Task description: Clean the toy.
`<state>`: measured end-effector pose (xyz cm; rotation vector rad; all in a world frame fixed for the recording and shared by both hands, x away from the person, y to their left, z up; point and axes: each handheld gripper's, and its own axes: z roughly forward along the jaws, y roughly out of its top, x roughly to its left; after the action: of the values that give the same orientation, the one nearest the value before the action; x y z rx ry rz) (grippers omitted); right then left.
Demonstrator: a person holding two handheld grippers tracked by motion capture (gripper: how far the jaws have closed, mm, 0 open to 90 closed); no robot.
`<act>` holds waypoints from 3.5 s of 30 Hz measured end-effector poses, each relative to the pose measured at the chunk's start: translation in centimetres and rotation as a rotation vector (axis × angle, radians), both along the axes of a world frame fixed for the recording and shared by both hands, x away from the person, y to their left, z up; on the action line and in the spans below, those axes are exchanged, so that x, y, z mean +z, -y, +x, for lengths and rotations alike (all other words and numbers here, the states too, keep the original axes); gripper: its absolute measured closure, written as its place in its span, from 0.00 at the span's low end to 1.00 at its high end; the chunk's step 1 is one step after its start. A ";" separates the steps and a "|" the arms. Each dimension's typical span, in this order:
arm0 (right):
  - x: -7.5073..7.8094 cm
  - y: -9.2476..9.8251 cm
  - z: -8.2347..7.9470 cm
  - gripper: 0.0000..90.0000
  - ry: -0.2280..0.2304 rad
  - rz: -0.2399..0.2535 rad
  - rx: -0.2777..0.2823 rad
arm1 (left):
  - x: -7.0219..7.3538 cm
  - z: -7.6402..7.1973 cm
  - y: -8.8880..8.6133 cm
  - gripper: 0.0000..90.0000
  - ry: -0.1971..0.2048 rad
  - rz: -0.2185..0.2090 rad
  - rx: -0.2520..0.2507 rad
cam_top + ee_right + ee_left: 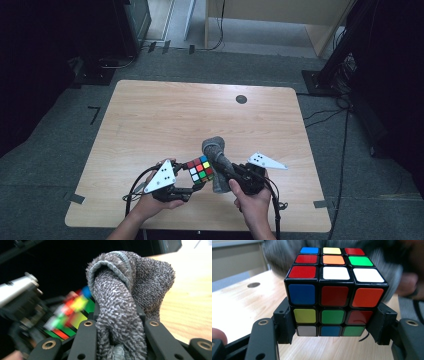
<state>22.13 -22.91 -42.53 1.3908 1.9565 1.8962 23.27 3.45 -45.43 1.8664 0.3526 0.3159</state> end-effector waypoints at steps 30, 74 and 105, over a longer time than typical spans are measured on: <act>0.4 0.2 -0.3 0.82 0.002 0.032 -0.016 | 0.3 -0.2 0.0 0.38 -0.031 -0.042 -0.017; -0.2 0.5 -0.1 0.81 -0.010 0.042 -0.011 | 0.5 0.1 0.1 0.38 -0.051 -0.024 -0.051; -4.3 -4.1 0.1 0.81 0.111 -0.103 0.167 | 1.7 1.9 -3.3 0.38 -0.141 -0.242 0.089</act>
<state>22.28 -18.83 -46.81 1.1026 2.1414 1.8638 25.12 6.70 -43.77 1.6413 0.5468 0.1926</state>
